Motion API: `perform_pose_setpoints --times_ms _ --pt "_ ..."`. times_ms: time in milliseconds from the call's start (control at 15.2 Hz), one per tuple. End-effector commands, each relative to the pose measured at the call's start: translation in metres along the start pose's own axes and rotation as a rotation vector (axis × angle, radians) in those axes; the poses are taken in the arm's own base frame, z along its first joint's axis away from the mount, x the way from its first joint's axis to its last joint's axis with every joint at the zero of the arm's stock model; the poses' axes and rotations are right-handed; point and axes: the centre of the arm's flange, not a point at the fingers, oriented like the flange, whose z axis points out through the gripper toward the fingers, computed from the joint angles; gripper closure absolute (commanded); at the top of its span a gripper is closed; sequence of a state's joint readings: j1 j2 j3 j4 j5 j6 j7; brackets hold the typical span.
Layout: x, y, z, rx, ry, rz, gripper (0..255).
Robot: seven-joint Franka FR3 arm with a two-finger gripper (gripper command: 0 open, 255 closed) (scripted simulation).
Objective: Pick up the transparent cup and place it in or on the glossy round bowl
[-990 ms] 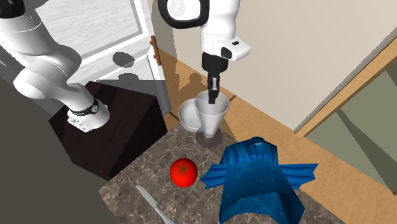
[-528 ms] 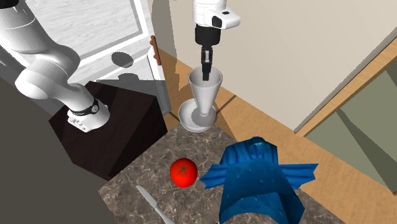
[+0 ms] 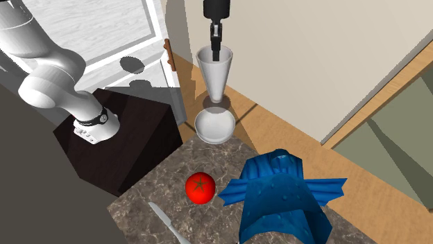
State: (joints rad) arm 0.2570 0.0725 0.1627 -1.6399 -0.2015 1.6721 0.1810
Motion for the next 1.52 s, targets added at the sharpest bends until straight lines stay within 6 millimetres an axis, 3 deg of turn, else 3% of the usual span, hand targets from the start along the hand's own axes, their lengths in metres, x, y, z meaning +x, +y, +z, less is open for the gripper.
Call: perform_pose_setpoints --times_ms 0,1452 --pt "-0.001 -0.008 0.004 0.0 0.0 0.001 255" --pt "0.0 -0.031 0.118 0.0 0.0 0.001 255"
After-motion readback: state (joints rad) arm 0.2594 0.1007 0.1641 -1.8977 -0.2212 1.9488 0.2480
